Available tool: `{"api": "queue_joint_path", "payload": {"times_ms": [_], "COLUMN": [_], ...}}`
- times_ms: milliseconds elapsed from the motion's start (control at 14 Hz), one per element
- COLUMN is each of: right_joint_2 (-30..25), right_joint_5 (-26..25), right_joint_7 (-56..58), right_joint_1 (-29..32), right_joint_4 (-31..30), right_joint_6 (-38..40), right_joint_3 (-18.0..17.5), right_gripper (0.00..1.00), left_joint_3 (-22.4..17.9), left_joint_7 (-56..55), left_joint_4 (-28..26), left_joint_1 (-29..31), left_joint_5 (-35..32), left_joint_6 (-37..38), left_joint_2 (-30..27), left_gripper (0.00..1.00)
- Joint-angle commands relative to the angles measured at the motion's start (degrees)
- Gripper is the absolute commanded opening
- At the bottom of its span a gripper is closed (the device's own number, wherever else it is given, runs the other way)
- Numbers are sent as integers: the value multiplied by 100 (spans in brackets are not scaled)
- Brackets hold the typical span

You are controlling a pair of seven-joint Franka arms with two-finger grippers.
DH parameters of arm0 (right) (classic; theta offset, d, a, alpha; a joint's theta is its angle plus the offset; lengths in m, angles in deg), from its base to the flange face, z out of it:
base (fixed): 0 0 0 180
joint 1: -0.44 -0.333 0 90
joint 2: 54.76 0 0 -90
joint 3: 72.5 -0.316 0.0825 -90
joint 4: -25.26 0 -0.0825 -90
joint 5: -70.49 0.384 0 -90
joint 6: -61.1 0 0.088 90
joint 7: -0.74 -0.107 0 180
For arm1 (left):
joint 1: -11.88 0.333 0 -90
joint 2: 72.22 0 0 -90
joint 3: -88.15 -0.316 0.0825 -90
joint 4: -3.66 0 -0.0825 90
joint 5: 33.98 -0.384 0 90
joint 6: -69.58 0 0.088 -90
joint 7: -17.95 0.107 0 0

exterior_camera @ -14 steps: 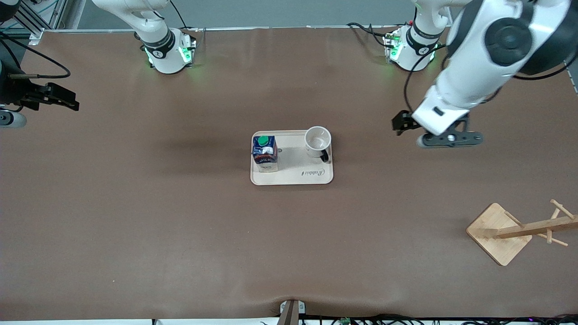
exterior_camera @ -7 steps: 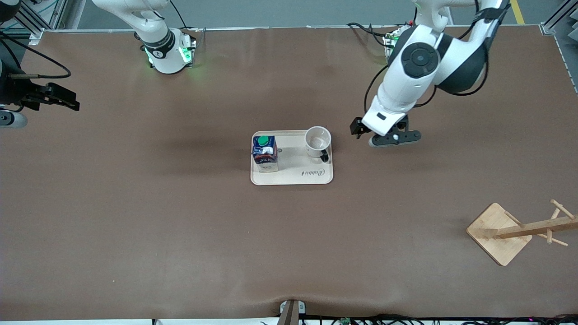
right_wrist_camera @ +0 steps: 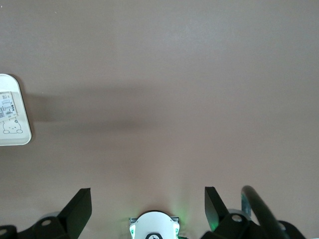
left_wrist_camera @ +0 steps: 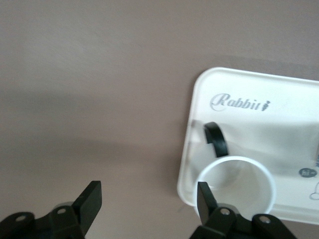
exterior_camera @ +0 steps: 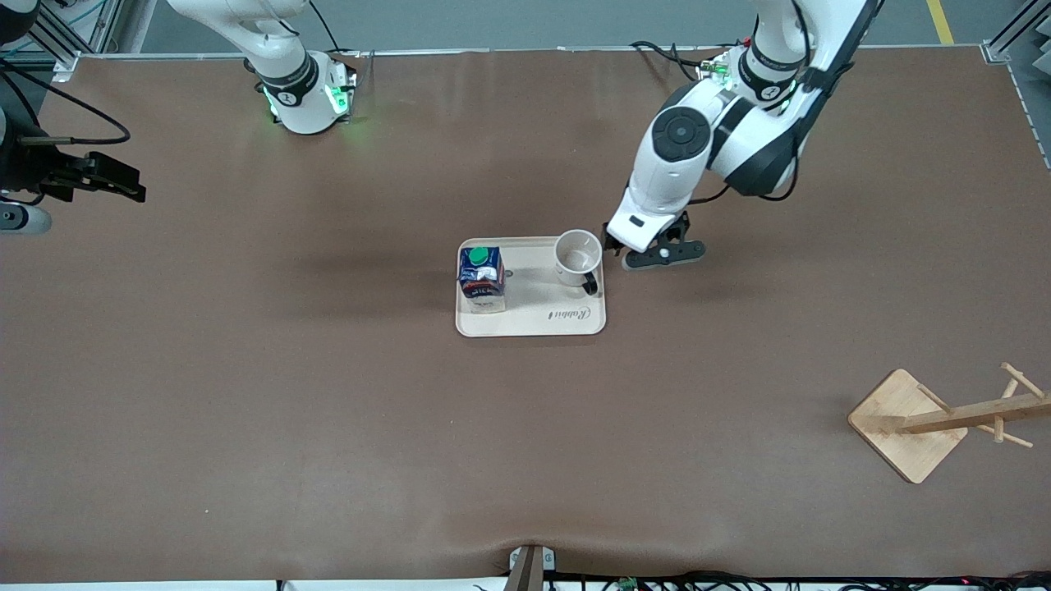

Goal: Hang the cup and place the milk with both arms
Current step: 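Reach the left gripper to the white mug and grasp its rim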

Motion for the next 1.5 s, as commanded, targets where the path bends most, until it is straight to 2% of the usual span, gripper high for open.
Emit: {"api": "queue_joint_path", "payload": {"times_ms": [0,286,714,857,1143,1429], "right_joint_2": [49,50,269,278,427,454], "right_joint_5": [13,4,-13,-4,4,-13], "right_joint_7": [-31,-22,5,-13,39,-39], "right_joint_1": [-37,-107,-108,-72,-20,-73], "right_joint_4": [28,89,274,274,300,292], "right_joint_6": [53,62,70,79,62,88], "right_joint_3": [9,9,9,9,18,18], "right_gripper": [100,100,100,100,100,100], "left_joint_3": [22,22,13,13,13,13], "left_joint_7": [-433,-1065,-1435,-1567,-1690,-1761], "left_joint_4": [38,46,38,46,81,126], "left_joint_1": [-110,-348,-463,-463,-463,-463], "left_joint_5": [-146,-287,-524,-725,-946,-955], "left_joint_6": [-394,-772,-1053,-1089,-1089,-1037], "left_joint_2": [397,802,1145,1207,1251,1006], "left_gripper": [79,75,56,44,0,0]}}
